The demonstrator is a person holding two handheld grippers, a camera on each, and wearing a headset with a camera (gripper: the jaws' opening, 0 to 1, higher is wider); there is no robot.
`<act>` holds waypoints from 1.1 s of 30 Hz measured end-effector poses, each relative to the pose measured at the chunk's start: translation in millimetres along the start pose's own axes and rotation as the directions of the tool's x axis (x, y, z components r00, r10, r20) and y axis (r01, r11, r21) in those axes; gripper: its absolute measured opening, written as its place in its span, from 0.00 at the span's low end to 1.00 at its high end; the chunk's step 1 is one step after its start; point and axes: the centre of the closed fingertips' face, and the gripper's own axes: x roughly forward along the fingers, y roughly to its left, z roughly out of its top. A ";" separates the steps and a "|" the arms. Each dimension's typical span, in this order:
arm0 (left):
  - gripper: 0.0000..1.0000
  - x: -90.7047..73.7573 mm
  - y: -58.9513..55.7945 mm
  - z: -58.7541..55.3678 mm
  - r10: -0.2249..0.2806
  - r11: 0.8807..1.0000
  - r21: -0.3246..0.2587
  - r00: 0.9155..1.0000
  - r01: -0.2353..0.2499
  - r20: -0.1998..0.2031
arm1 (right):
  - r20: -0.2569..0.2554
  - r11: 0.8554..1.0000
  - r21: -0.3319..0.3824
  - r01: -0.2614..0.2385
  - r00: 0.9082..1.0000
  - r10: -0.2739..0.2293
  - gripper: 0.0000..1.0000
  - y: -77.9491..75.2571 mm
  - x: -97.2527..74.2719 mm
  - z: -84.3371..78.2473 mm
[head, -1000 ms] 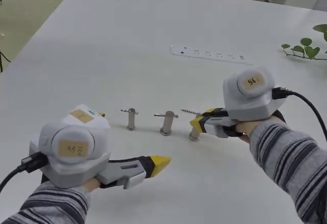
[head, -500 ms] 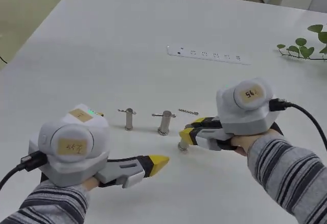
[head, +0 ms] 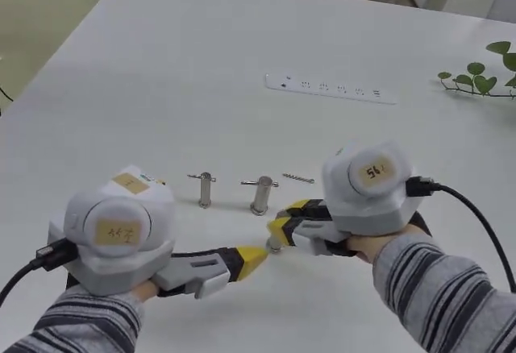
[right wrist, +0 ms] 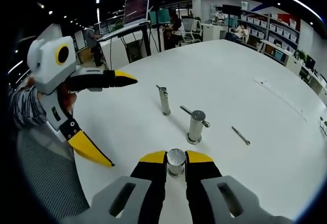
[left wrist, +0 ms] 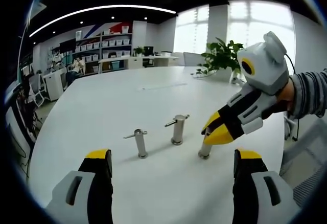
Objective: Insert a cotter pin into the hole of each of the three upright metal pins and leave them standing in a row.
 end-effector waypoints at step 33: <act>0.99 1.6 -4.1 0.8 -0.013 1.000 0.000 1.000 0.013 0.004 | 0.005 0.999 0.036 -0.027 1.000 0.027 0.26 -13.8 -37.1 -13.5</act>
